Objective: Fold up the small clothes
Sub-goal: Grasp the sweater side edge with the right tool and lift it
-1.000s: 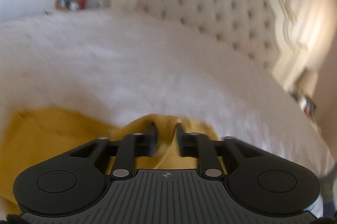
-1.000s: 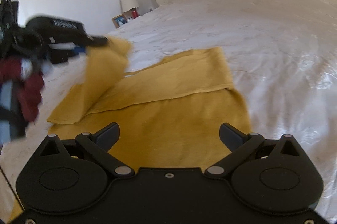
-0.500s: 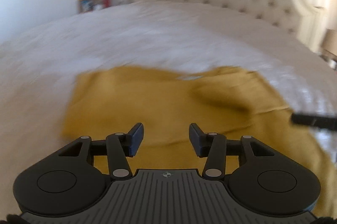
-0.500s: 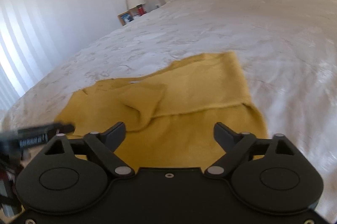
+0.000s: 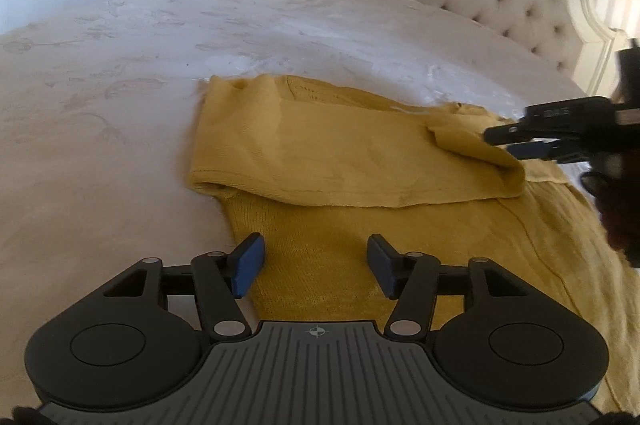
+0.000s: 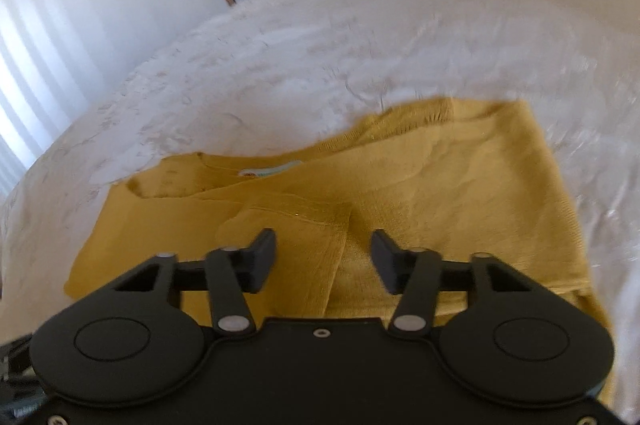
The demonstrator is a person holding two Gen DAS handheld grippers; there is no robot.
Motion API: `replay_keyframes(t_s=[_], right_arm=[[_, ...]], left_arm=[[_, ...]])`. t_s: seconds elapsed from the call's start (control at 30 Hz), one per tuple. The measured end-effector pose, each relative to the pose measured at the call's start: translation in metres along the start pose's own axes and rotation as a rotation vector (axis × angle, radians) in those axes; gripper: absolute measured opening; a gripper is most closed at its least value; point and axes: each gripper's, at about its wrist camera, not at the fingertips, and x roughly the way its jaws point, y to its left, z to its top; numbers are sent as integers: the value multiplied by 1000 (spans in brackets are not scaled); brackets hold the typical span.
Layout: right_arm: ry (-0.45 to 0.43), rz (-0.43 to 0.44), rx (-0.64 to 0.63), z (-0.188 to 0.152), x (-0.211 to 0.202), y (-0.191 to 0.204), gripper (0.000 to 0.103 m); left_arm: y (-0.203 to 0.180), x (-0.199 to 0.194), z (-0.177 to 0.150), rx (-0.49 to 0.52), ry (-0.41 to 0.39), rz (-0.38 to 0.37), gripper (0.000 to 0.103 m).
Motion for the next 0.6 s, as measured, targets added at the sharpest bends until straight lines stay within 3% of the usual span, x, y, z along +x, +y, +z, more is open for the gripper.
replay_keyframes(t_s=[0.03, 0.07, 0.1, 0.17, 0.27, 0.37, 0.47, 0.5, 0.6], right_arm=[[12, 2, 8, 0, 4, 0, 38], [19, 19, 9, 0, 6, 0, 13], [19, 33, 3, 1, 6, 3, 10], [-10, 25, -59, 5, -1, 15, 9], [-148, -18, -114, 21, -36, 21, 7], [-243, -159, -62, 24, -66, -6, 7], [-137, -222, -35, 15, -62, -39, 10], [-98, -230, -25, 10, -59, -46, 17], [-81, -242, -31, 1, -59, -58, 18]], left_arm=[[1, -1, 0, -7, 0, -9, 55], [3, -2, 0, -17, -1, -18, 55], [4, -3, -1, -25, -2, -23, 55], [5, -3, -2, -27, -3, -26, 55], [3, -4, -3, -17, -9, -20, 55], [1, -2, -3, -8, -11, -17, 55], [1, 0, -3, -12, -9, -14, 55], [0, 0, -4, -10, -9, -12, 55], [0, 0, -4, -6, -9, -11, 55]])
